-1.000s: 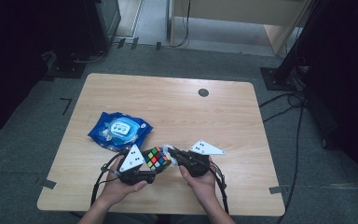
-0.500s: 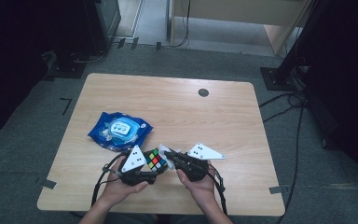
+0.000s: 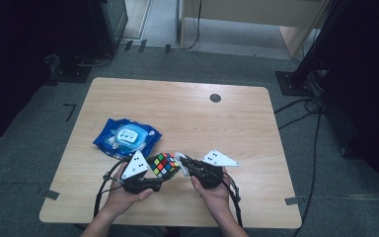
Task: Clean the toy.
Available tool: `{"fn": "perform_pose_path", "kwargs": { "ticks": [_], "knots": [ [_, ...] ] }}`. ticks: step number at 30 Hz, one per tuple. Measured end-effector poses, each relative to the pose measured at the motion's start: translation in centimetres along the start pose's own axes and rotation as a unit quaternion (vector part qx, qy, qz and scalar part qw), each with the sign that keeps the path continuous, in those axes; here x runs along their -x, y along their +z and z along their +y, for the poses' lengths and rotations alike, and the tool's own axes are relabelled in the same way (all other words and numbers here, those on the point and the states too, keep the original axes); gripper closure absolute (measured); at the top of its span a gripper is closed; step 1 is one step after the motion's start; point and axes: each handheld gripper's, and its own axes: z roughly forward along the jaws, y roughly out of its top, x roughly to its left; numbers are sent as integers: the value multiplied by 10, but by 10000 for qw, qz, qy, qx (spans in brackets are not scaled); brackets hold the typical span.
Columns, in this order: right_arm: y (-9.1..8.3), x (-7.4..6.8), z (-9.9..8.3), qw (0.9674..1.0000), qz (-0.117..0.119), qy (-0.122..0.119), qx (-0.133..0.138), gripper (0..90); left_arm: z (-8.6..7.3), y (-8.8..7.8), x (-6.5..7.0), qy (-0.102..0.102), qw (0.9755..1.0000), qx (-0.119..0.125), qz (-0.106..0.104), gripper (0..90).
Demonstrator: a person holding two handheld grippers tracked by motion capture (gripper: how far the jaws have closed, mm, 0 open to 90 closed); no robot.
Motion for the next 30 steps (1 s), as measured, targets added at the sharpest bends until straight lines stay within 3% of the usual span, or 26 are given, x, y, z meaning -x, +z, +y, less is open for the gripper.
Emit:
{"fn": "perform_pose_path", "kwargs": {
  "ticks": [10, 13, 18, 22, 30],
  "knots": [
    [-6, -15, 6, 9986, 360, -290, 274, 875, -2, 9, 11, 148, 9997, -157, -119, 344],
    [-6, -16, 7, 9982, 357, -346, 324, 869, -2, 12, 15, 221, 9994, -209, -146, 344],
    [-1, -5, 1, 9992, 116, -371, 130, 869, 0, 10, 13, 154, 9996, -154, -171, 343],
    [0, 13, -6, 9996, -169, -208, -73, 873, 1, 2, 4, 18, 10000, -11, -96, 343],
    [-8, 32, -9, 9980, -619, -12, -87, 874, 2, -6, -7, -140, 9998, 118, 15, 343]
  ]
}}
